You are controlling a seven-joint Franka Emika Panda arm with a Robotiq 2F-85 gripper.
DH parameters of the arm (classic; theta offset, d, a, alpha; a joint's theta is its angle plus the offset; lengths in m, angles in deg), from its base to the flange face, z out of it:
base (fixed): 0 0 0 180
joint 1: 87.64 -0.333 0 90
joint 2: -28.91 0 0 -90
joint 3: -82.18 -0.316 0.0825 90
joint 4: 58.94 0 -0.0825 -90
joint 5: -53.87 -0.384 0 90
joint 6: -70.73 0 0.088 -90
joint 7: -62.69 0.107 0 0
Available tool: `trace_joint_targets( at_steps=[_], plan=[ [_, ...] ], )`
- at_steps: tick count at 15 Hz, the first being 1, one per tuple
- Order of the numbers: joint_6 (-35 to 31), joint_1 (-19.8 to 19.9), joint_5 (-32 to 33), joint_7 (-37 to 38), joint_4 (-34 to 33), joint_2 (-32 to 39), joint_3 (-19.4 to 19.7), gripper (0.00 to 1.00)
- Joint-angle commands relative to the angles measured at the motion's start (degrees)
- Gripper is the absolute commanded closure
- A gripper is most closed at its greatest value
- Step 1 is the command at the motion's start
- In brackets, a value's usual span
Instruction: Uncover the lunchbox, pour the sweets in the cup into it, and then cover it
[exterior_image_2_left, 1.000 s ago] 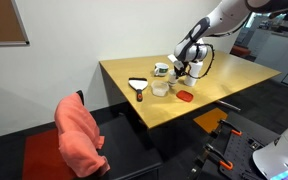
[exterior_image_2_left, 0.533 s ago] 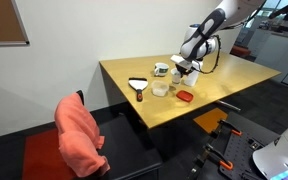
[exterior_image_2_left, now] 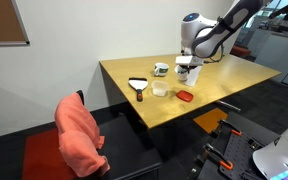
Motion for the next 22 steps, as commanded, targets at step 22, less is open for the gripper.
trace_joint_targets(
  at_steps=[22],
  plan=[
    [36.9, 11.5, 14.0, 23.5, -13.1, 5.5, -31.5, 0.99]
  ],
)
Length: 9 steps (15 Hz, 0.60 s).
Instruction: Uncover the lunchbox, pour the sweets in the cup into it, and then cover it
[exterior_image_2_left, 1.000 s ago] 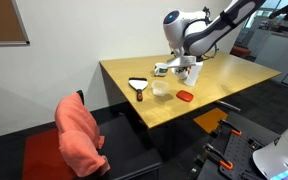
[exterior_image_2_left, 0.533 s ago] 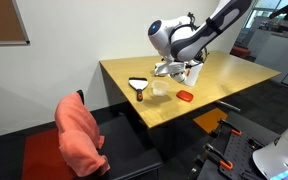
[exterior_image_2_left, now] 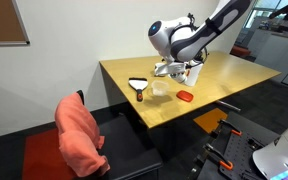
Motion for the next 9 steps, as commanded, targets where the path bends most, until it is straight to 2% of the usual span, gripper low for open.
trace_joint_targets(
  at_steps=[1, 9],
  plan=[
    [7.1, 0.4, 1.4, 3.8, -5.0, 3.3, -1.3, 0.99],
    [21.4, -0.2, 3.1, 9.2, -16.9, 13.5, -2.0, 0.99]
  ],
)
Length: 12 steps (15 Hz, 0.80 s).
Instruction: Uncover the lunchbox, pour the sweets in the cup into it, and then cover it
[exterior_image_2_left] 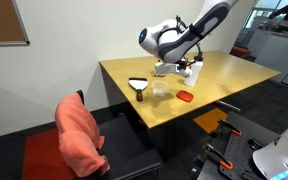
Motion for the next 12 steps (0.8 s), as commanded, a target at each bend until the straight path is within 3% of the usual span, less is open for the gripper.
trace_joint_targets(
  at_steps=[1, 12],
  plan=[
    [7.0, -0.2, 1.4, 2.3, -7.2, 6.3, -1.1, 0.99],
    [19.6, -2.5, 2.6, 3.9, -24.0, 22.5, -1.0, 0.99]
  ],
)
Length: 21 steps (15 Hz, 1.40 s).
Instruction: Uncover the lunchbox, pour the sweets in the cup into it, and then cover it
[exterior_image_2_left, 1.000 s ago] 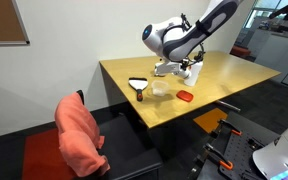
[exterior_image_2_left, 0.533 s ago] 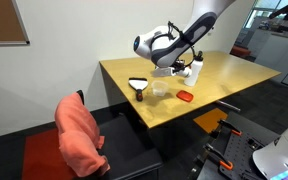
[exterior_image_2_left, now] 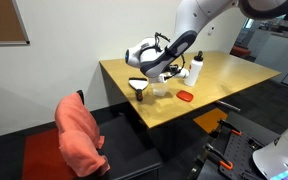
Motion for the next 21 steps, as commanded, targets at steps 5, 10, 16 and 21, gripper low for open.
trace_joint_targets(
  at_steps=[5, 10, 16, 21],
  plan=[
    [10.7, -1.7, 2.3, -0.9, -13.8, 11.6, 0.4, 0.99],
    [15.7, -2.1, 3.3, -1.8, -20.7, 18.1, 0.9, 0.99],
    [21.9, -2.6, 5.4, -2.8, -28.2, 24.5, 1.7, 0.99],
    [26.4, -2.7, 7.7, -4.7, -33.7, 28.9, 2.4, 0.99]
  ],
)
